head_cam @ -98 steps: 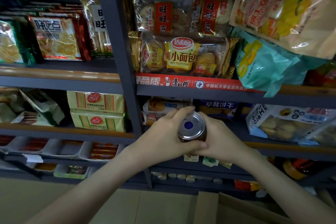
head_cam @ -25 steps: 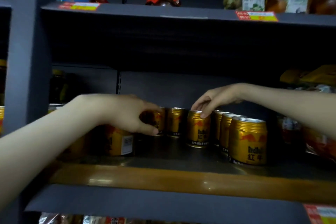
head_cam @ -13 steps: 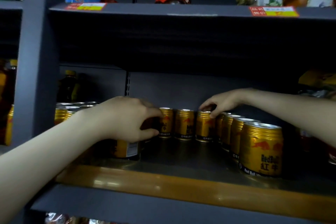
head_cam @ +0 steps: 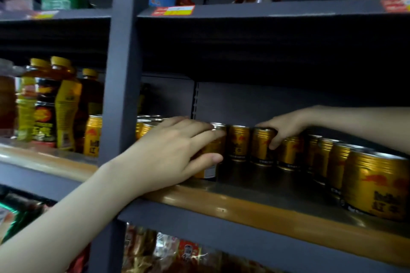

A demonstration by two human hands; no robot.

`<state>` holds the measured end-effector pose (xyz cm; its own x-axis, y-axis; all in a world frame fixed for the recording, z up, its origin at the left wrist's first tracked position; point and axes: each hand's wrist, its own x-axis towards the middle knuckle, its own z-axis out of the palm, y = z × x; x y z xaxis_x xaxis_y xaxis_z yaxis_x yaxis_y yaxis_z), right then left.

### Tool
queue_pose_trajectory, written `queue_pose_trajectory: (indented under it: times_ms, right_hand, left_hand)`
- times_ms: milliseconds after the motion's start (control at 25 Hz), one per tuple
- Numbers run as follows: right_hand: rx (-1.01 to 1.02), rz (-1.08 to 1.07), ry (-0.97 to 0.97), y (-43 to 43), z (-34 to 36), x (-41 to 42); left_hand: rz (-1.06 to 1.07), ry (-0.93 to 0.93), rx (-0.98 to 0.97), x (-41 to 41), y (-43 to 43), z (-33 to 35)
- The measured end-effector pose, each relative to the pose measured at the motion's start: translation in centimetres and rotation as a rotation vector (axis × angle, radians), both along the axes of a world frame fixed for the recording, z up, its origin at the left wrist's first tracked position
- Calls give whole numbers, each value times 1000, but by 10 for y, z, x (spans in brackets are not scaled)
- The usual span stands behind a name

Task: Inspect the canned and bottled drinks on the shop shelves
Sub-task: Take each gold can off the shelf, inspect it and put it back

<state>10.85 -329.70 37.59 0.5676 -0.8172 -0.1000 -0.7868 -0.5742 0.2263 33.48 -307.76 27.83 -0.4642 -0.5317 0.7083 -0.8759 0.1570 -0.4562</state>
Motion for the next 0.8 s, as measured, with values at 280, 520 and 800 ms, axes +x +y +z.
queue_pose_trajectory:
  times_ms: [280, 520, 800]
  right_hand:
    - [-141, -2, -12, 23, 10, 1]
    - [-396, 109, -120, 84, -2, -12]
    - [-653, 278, -558, 195, -13, -40]
  left_hand:
    - [-14, 62, -80, -5, -3, -21]
    - [-29, 106, -63, -7, -3, -23]
    - [-166, 325, -271, -36, 10, -31]
